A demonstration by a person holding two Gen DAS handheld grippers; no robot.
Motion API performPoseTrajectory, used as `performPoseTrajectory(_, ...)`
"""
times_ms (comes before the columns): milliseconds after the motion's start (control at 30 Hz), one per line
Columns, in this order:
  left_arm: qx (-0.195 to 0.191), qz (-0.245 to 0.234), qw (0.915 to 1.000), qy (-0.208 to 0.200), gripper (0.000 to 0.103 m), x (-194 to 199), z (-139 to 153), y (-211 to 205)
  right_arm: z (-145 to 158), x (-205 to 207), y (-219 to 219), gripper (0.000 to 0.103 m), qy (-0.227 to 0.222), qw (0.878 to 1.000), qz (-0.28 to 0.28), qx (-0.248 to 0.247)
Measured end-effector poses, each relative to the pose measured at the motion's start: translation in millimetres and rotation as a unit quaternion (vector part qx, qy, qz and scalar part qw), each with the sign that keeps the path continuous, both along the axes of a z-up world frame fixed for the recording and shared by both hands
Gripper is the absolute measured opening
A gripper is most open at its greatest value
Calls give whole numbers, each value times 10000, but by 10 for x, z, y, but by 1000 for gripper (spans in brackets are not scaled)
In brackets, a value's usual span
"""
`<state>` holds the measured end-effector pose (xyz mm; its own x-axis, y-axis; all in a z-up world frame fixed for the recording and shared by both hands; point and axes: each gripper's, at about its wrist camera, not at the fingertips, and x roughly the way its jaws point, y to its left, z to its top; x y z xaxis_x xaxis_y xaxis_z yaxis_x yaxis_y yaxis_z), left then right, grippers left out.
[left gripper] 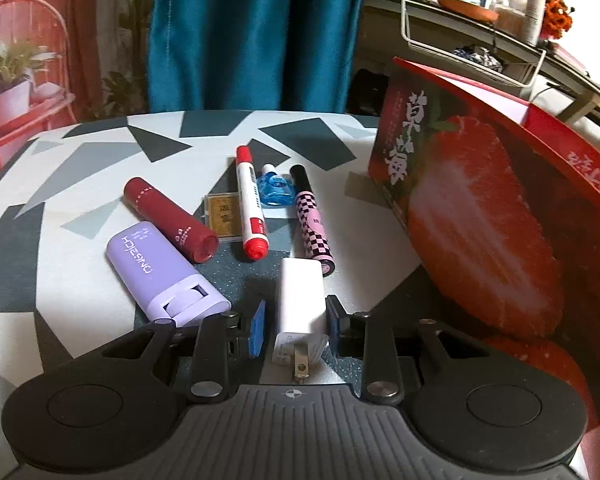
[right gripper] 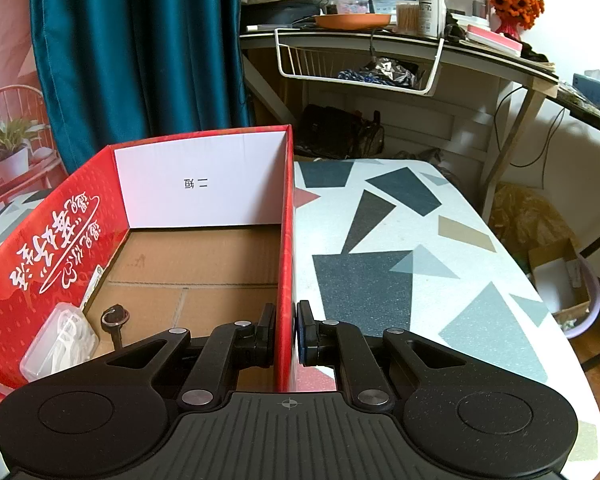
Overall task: Organize rigid objects
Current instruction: 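Carry the white charger into the red cardboard box and open the left gripper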
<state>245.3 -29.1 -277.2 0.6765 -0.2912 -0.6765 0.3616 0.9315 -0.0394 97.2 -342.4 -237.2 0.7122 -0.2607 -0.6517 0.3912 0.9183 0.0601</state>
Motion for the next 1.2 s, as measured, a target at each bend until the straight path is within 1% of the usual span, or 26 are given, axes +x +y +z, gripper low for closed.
performPoseTrajectory(133,200,79,9997,-82,29,-14,-4,-64,0,3,-1,10,4,10000,-2,4)
performPoseTrajectory(200,350,98,9993,-129,25,-33,2,-75,1,4,-3,10,6,10000,0,0)
performPoseTrajectory(333,525,95,9983,-218,25,-60,10,-116,0,5,-3,10,5,10000,-2,3)
performPoseTrajectory(500,820,-22,9955,-476,25,-151,24,-165,0,5,-4,10,4,10000,-3,5)
performPoseTrajectory(567,859,-56,9949,-525,25,-159,41,-175,0,4,-2,10,5,10000,-3,4)
performPoseTrajectory(767,812,-166,9944,-660,25,-178,122,-202,-1,5,-4,10,7,10000,-2,3)
performPoseTrajectory(967,653,-284,9937,-862,25,-113,304,-233,0,4,-4,10,-5,10000,-25,13)
performPoseTrajectory(1100,256,-183,9943,-1014,25,-54,549,-212,3,6,-3,9,2,10000,-24,-25)
performPoseTrajectory(1200,55,-281,9926,-1177,25,-34,750,-249,6,7,0,9,8,10000,-27,-48)
